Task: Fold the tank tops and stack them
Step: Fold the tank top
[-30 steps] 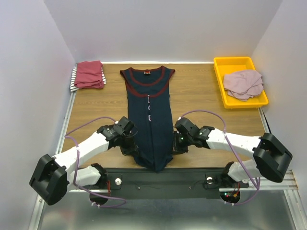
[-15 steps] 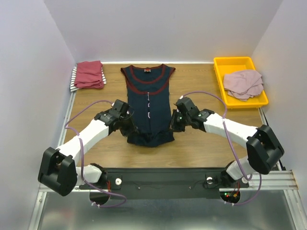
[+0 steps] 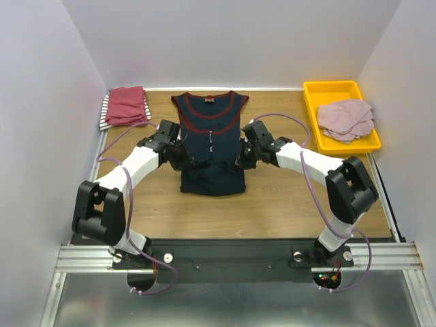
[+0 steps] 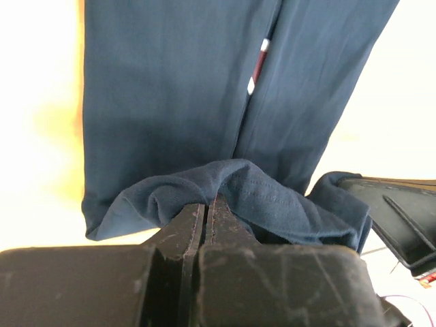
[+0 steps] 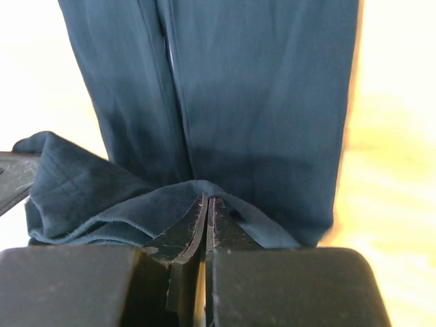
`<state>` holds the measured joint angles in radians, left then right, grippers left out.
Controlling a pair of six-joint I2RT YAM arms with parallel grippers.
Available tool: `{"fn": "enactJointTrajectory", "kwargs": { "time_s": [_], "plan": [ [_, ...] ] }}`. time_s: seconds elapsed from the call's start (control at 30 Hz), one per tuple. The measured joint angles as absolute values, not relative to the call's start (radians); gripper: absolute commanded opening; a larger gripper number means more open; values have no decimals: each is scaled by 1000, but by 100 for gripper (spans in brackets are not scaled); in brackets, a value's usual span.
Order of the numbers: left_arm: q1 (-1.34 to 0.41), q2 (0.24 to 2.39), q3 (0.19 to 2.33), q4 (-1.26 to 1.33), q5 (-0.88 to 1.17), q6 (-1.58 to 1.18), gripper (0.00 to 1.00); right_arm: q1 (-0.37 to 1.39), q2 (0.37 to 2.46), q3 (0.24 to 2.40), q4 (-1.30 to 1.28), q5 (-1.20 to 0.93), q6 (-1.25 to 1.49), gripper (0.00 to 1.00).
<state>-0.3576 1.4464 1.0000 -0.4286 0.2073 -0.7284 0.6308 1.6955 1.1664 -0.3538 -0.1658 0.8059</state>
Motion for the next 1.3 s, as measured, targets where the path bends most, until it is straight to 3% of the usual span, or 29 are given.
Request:
{"fn": "enactJointTrajectory", "kwargs": {
  "time_s": [0.53,1.3],
  "plan": [
    [-291,1750,1255,-335,236,-684,0,512,1959,1431,-332,-166,747,1],
    [-213,1929,1409,-250,295,-700,0,453,2162,1661,-331,-183,741,1]
  ]
}}
